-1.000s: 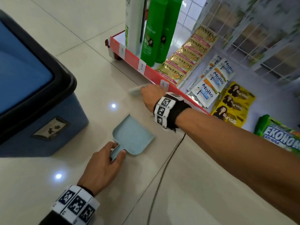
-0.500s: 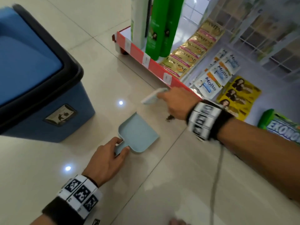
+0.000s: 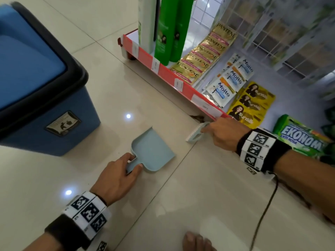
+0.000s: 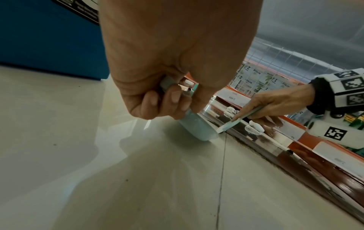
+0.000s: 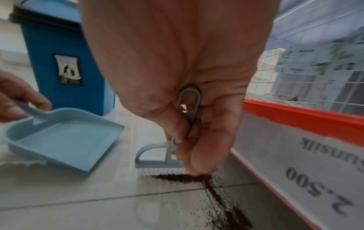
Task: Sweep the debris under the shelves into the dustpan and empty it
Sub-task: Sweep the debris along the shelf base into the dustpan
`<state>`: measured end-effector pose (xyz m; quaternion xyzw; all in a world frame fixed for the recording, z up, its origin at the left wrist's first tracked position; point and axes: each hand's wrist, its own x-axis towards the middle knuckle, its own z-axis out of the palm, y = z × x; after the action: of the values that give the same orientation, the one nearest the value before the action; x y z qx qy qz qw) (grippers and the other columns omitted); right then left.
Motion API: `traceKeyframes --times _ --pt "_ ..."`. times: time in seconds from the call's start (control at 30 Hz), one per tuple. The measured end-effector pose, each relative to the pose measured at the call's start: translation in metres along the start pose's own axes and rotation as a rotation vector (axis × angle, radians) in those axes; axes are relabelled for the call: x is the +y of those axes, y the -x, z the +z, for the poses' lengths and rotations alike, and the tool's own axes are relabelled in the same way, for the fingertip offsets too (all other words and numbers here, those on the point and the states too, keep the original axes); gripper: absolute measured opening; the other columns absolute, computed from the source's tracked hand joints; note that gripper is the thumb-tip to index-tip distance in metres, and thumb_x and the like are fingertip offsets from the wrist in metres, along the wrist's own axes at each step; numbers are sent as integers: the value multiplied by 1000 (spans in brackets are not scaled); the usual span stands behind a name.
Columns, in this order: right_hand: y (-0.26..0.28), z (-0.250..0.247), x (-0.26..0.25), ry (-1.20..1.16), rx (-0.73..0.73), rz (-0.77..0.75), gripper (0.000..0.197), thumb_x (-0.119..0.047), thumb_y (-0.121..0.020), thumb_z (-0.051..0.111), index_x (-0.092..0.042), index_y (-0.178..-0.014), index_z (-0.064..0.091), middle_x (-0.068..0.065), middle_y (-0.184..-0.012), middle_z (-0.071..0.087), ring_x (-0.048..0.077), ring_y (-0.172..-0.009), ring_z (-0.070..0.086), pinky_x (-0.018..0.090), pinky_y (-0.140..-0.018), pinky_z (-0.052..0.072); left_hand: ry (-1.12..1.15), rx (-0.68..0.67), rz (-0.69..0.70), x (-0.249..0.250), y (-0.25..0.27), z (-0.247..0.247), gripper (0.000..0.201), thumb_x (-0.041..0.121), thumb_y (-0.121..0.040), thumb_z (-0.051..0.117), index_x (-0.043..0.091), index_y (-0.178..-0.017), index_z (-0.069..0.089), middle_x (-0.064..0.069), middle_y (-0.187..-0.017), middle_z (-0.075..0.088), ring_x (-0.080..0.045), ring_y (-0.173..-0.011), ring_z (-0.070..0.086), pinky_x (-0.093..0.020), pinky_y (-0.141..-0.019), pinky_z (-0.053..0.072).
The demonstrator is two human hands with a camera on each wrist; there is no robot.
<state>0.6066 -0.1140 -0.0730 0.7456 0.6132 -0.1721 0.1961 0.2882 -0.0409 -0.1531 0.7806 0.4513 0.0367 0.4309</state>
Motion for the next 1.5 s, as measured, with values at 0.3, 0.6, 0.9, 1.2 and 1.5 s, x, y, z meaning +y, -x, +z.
traceKeyframes --times 0.3,0.6,0.9,1.2,1.5 --pt "-46 3 -36 -64 288 209 23 -12 -95 49 -11 -115 60 6 -89 63 27 -85 64 31 -60 41 -41 -52 53 13 -9 12 19 45 -95 54 27 -101 55 2 -60 62 -9 -51 57 -24 -49 42" --pt "-18 33 -14 -174 83 361 12 -18 -94 50 -12 -99 60 -2 -75 54 15 -64 50 31 -67 45 -29 -59 63 15 -18 17 13 43 -95 55 30 -99 54 2 -63 65 -10 -52 59 -23 -48 42" --pt "42 45 -13 -642 317 143 37 -24 -91 56 -30 -127 64 -2 -93 72 15 -72 65 35 -67 58 9 -100 107 27 -33 32 12 41 -94 57 30 -99 55 4 -60 63 0 -47 56 -16 -44 35" --pt "52 38 -6 -644 488 106 50 -22 -99 54 -24 -146 38 1 -126 66 6 -98 66 12 -75 57 -5 -109 84 24 -27 28 11 39 -95 56 29 -99 54 0 -63 64 -14 -52 57 -27 -50 42" --pt "9 -12 -12 -475 538 -44 20 -27 -93 65 -17 -107 74 -2 -94 69 4 -79 50 20 -72 41 13 -90 71 16 -19 28 9 42 -94 56 34 -97 53 1 -62 65 -12 -50 58 -28 -50 46"
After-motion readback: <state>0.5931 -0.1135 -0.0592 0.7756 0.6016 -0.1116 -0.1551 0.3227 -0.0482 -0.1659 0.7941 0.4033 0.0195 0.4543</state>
